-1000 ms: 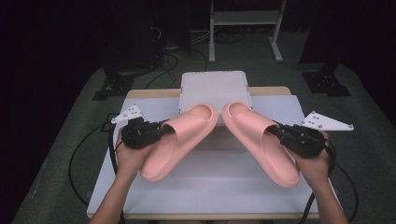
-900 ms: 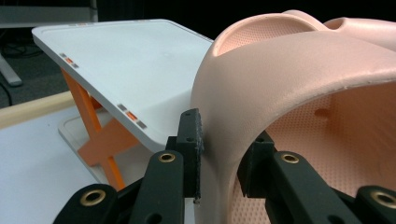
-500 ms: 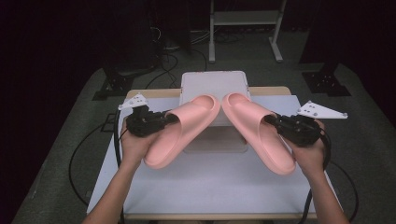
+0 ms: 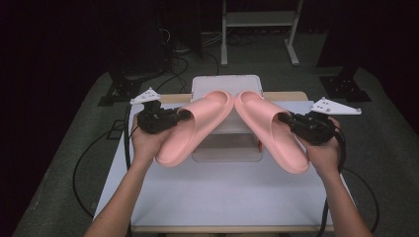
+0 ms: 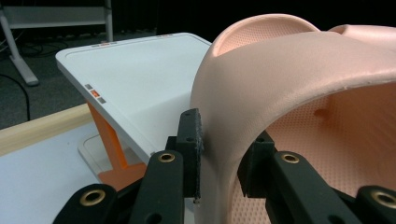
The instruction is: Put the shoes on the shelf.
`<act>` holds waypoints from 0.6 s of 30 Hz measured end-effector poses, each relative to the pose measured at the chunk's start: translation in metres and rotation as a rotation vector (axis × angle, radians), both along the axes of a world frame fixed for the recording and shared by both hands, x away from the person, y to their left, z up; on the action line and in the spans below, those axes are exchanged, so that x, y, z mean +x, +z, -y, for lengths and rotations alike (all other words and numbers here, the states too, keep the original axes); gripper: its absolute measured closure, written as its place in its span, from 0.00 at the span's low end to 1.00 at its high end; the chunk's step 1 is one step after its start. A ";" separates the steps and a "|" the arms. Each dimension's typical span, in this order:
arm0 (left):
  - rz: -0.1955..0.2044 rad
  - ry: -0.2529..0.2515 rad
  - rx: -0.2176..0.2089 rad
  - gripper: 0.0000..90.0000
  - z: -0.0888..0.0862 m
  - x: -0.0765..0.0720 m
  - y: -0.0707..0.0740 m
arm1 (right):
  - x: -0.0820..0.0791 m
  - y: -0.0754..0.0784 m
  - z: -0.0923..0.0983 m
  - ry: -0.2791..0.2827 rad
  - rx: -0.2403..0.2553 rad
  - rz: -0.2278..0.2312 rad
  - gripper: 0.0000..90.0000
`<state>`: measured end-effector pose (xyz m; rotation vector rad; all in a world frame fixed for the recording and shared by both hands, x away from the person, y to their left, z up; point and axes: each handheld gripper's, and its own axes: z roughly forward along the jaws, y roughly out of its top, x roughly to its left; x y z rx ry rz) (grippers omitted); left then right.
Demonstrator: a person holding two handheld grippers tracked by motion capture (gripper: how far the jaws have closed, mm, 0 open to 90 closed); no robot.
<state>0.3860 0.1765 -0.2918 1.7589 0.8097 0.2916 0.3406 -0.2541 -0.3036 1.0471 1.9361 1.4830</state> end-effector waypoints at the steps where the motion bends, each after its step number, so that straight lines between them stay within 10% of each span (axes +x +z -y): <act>1: -0.002 0.004 0.003 0.81 0.001 0.001 0.001 | 0.001 0.001 0.000 -0.004 -0.001 -0.001 0.90; 18: -0.021 0.028 0.017 0.81 0.008 0.021 0.007 | 0.021 0.006 0.000 -0.038 -0.009 -0.016 0.90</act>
